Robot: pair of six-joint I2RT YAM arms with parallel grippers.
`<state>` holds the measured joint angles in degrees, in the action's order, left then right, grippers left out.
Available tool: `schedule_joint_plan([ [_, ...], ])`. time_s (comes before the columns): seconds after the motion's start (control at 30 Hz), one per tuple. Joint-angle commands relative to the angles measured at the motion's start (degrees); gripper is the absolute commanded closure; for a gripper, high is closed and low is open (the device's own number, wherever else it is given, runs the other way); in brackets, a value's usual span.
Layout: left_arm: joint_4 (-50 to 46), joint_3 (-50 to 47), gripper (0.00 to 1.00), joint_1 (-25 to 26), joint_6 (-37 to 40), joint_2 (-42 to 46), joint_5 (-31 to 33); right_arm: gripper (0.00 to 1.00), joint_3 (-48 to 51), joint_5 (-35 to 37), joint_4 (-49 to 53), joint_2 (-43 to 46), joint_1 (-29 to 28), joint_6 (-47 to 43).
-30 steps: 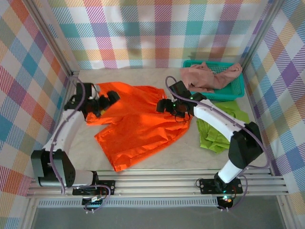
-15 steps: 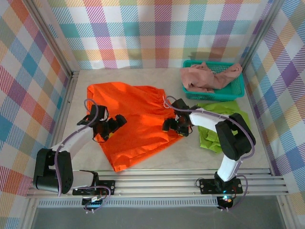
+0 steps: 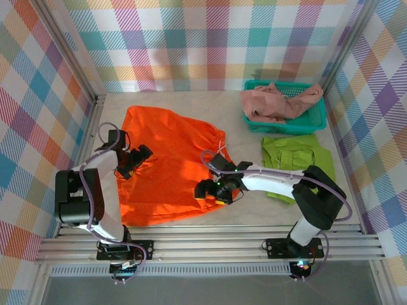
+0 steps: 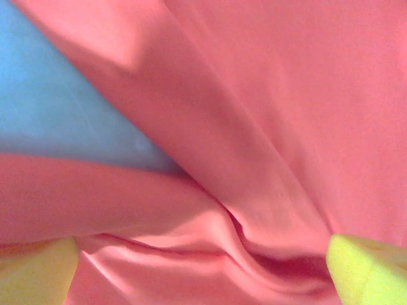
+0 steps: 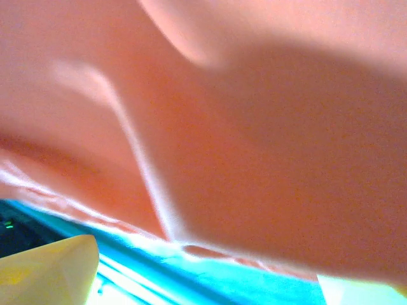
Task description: Fold and stack the shorts
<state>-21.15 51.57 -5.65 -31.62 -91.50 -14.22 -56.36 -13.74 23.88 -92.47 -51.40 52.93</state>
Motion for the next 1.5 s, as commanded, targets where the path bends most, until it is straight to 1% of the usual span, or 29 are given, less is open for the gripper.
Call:
schedule_joint_plan([
  [0.0,-4.14,5.42,0.00,-1.91,4.11,-0.90,-0.69,0.13,-9.24,6.36,5.13,5.74,2.24,-3.86],
  [0.07,-5.38,8.40,0.00,-1.65,4.51,0.67,-3.62,0.14,-14.21,9.28,8.16,5.35,5.54,-6.99],
  [0.13,-6.85,9.81,0.00,-0.31,3.68,4.76,-4.63,0.14,-19.72,10.81,10.74,2.31,9.96,-9.85],
  [0.2,-7.38,9.33,0.00,2.42,2.52,9.58,-4.62,0.14,-24.86,11.09,11.18,-2.08,13.45,-12.80],
  [0.27,-7.84,8.01,0.00,5.61,1.27,13.82,-4.50,0.14,-30.52,10.59,11.73,-7.24,15.67,-14.71],
  [0.37,-6.79,2.38,0.00,9.73,-2.60,20.48,-4.85,0.14,-38.78,8.08,12.59,-15.30,17.35,-16.56],
  [0.43,-3.41,-2.61,0.00,12.89,-5.73,25.51,-6.29,0.13,-43.57,6.96,13.26,-20.36,17.64,-17.39],
  [0.53,0.89,-7.52,0.00,20.62,-8.66,30.01,-5.29,0.13,-49.96,6.57,15.24,-27.25,18.15,-18.26],
  [0.6,1.79,-8.90,0.00,25.17,-9.38,30.62,-4.55,0.13,-53.51,6.15,16.67,-31.36,18.55,-18.33],
  [0.73,4.71,-11.46,0.00,32.57,-11.15,29.64,-3.89,0.13,-58.19,5.39,18.32,-37.39,19.16,-18.69],
  [0.77,7.56,-11.74,0.00,34.35,-11.70,29.20,-3.81,0.13,-58.90,5.55,18.59,-38.35,19.22,-18.98],
  [0.83,9.83,-11.68,0.00,38.32,-12.28,27.60,-2.90,0.13,-60.91,6.50,20.16,-40.80,19.45,-19.63],
  [0.97,13.36,-9.18,0.00,45.22,-11.85,22.74,-1.53,0.13,-63.88,8.55,22.26,-44.31,20.08,-21.16],
  [1.13,18.20,-4.22,0.00,53.44,-9.88,14.48,-1.33,0.13,-66.33,9.87,23.68,-47.38,21.41,-22.80],
  [1.3,21.58,-0.14,0.00,59.32,-9.17,4.51,-0.82,0.13,-68.94,9.43,25.95,-50.03,22.63,-23.01],
  [1.47,22.81,2.87,0.00,63.04,-9.69,-5.15,-0.64,0.13,-69.90,9.76,26.37,-50.62,23.19,-23.15],
])
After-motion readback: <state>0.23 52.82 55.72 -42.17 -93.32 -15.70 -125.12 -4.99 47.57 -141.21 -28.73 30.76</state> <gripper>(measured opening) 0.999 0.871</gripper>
